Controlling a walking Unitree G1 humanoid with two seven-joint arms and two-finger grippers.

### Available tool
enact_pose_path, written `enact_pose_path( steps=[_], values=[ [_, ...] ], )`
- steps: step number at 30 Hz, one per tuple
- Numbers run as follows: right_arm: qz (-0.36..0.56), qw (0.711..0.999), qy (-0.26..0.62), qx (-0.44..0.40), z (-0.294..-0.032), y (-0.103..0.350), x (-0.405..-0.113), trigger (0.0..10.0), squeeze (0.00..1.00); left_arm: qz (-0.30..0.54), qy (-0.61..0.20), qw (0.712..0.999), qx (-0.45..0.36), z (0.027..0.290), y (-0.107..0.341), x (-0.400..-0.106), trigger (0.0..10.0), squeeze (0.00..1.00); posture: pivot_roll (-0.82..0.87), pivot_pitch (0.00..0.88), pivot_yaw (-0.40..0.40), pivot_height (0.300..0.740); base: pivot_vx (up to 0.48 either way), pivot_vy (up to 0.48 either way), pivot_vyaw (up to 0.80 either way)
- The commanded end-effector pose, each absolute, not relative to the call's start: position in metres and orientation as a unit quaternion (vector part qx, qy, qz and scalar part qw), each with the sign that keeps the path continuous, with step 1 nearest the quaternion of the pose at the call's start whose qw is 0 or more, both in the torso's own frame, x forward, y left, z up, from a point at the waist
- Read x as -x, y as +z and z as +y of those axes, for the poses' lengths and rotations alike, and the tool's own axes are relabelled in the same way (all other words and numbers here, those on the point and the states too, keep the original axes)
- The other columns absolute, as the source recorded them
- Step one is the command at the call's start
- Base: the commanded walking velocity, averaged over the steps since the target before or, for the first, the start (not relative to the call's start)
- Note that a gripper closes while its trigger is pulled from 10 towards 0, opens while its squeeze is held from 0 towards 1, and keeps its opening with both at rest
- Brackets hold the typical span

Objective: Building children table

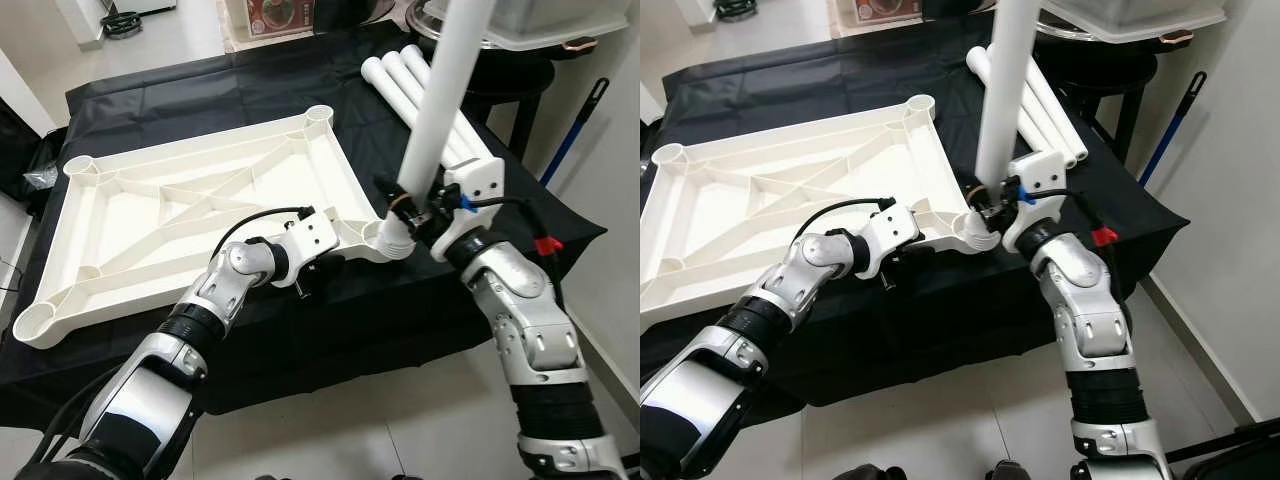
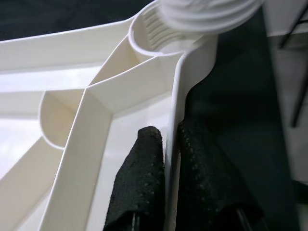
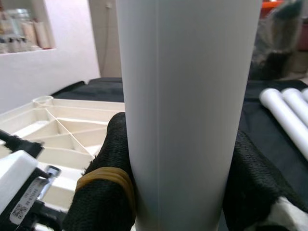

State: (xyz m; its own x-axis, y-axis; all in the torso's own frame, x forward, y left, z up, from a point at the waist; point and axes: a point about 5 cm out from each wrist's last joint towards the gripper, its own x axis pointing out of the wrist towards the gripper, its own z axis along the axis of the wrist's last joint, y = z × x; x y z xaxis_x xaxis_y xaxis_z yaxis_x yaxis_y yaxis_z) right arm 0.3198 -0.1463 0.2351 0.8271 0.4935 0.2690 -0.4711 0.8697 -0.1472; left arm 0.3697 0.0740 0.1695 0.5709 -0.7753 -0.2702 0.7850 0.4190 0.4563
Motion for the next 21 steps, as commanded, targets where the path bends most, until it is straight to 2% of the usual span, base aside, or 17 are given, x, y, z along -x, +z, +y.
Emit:
enact_pose_path(
  steps=[1, 4, 17, 18, 19, 20, 21],
  values=[
    [-0.157, 0.950, 0.268, 0.033, -0.140, 0.240, -0.318, 10.0, 0.00, 0.018, -0.452, 0.861, -0.234, 0.085, 0.164, -0.371, 0.0, 0.00, -0.08, 0.205, 0.062, 0.740, 0.000, 0.000, 0.00],
    [-0.157, 0.950, 0.269, 0.031, -0.139, 0.240, -0.318, 10.0, 0.00, 0.014, -0.447, 0.868, -0.213, 0.091, 0.165, -0.372, 0.0, 0.00, -0.08, 0.203, 0.059, 0.740, 0.000, 0.000, 0.00],
    [-0.151, 0.958, 0.243, 0.030, -0.141, 0.229, -0.327, 10.0, 0.00, 0.021, -0.464, 0.860, -0.214, 0.098, 0.148, -0.361, 0.0, 0.00, -0.07, 0.201, 0.054, 0.740, 0.000, 0.000, 0.00],
    [-0.161, 0.955, 0.248, 0.021, -0.139, 0.232, -0.328, 10.0, 0.00, 0.020, -0.463, 0.859, -0.219, 0.099, 0.147, -0.361, 0.5, 0.00, -0.07, 0.204, 0.055, 0.740, 0.000, 0.000, 0.00],
    [-0.161, 0.955, 0.248, 0.021, -0.139, 0.232, -0.328, 10.0, 0.00, 0.020, -0.463, 0.859, -0.219, 0.099, 0.147, -0.361, 0.5, 0.00, -0.07, 0.204, 0.055, 0.740, 0.000, 0.000, 0.00],
    [-0.168, 0.953, 0.253, 0.007, -0.137, 0.234, -0.331, 10.0, 0.00, 0.016, -0.461, 0.858, -0.229, 0.100, 0.147, -0.360, 10.0, 0.00, -0.07, 0.204, 0.054, 0.740, 0.000, 0.000, 0.00],
    [-0.172, 0.951, 0.256, -0.004, -0.136, 0.235, -0.334, 10.0, 0.00, 0.013, -0.460, 0.856, -0.237, 0.101, 0.147, -0.359, 10.0, 0.00, -0.07, 0.205, 0.056, 0.740, 0.000, 0.000, 0.00]
  ],
)
